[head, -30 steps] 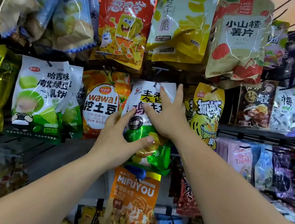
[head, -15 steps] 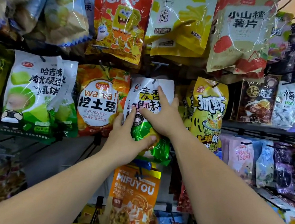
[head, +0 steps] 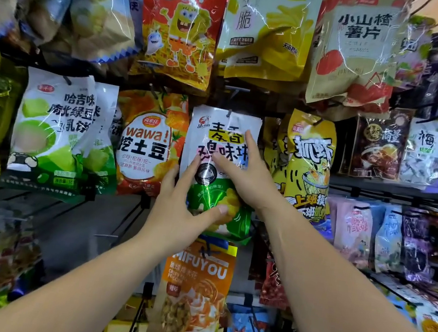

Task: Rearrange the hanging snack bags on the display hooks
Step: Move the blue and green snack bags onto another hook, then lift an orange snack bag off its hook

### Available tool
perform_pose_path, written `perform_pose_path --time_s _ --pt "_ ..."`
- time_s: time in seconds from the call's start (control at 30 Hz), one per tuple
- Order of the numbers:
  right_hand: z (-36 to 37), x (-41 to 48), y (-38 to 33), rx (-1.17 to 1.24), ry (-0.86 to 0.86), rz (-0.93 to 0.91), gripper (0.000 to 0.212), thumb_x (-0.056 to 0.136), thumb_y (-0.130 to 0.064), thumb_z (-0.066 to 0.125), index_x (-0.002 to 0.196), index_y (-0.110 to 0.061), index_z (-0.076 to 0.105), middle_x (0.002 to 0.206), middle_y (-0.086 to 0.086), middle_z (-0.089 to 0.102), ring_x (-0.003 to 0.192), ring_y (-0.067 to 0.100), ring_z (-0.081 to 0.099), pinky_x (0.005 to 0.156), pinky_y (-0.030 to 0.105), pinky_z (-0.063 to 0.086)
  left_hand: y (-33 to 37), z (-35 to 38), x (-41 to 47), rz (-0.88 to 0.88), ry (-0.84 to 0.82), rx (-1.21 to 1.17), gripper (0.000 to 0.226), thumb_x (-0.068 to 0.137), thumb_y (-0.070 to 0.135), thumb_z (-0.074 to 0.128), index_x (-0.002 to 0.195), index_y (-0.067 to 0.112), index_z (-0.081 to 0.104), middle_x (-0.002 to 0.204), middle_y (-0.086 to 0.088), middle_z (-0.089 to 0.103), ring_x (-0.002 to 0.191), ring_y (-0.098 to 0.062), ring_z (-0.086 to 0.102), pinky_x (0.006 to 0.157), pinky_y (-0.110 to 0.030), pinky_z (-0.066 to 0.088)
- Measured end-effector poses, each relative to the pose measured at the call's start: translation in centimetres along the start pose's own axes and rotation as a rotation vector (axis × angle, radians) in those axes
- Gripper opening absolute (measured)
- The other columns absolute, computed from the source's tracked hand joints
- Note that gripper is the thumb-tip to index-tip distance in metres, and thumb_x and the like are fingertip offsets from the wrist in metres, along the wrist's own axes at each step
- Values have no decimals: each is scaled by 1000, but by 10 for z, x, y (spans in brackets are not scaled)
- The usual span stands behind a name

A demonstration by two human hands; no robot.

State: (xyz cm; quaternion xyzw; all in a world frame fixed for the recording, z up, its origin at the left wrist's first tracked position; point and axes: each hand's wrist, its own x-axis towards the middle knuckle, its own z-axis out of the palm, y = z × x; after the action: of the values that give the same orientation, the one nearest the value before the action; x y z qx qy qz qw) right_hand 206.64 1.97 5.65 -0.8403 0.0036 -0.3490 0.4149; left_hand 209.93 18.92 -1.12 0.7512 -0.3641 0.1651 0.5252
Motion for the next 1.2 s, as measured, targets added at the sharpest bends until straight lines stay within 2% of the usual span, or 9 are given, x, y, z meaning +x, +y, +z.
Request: perform_pose_path --time_s 0.1,0.23,0.3,0.4,0.67,0.83,0.97,1.1,1.2 --pt "1 -5 3 8 -4 -6 110 81 -66 76 163 -46 6 170 -4 24 156 20 25 124 46 29 3 3 -3 7 -3 -18 100 85 57 75 154 67 3 172 16 -7 159 -12 6 119 -33 33" --pt "4 -11 4 35 6 9 121 67 -76 77 162 -49 7 164 -2 35 147 22 41 119 50 39 7 8 -5 -11 -23 -40 99 91 45 74 158 59 3 173 14 -7 156 -3 7 81 0 31" --pt "5 -13 5 29 11 7 122 66 -79 76 162 -48 7 164 0 33 149 22 38 121 50 36 7 8 -6 -13 -20 -51 97 92 45 74 158 59 4 173 12 -5 156 -3 7 79 7 29" --pt "5 -21 5 -17 27 -3 108 83 -67 73 164 -44 6 169 3 18 155 22 24 124 43 25 7 6 -10 -16 -13 -34 97 89 53 73 157 61 4 174 13 -4 158 -6 4 106 -13 17" --pt "15 -81 16 -42 198 -66 79 99 -55 60 163 -40 16 172 -8 15 158 13 16 121 32 21 -13 -4 -40 46 74 47 91 86 69 64 157 59 8 171 17 13 158 -5 11 123 -35 19" --pt "35 -157 60 233 360 53 53 103 -38 60 152 -35 39 144 -11 51 130 3 53 105 28 48 -51 6 -107 -74 283 -23 44 94 56 63 134 48 47 131 24 51 119 -5 54 97 -34 45" --pt "64 -183 105 238 285 301 46 102 -34 62 146 -30 47 133 -10 58 118 4 59 89 18 47 -89 31 -132 -330 286 -95 14 95 35 71 101 34 59 104 14 65 97 -4 62 80 -30 46" --pt "90 -182 131 287 160 503 54 103 -35 62 151 -19 46 133 -9 59 119 10 57 100 30 47 -121 50 -115 -549 63 -38 47 97 42 68 139 27 51 129 16 52 125 -17 56 98 -36 45" --pt "100 -180 138 220 177 524 37 104 -34 60 136 -17 57 104 -26 57 99 -2 60 80 16 46 -136 56 -99 -651 -11 -109 65 102 47 60 157 25 35 144 6 50 135 -22 50 103 -38 41"
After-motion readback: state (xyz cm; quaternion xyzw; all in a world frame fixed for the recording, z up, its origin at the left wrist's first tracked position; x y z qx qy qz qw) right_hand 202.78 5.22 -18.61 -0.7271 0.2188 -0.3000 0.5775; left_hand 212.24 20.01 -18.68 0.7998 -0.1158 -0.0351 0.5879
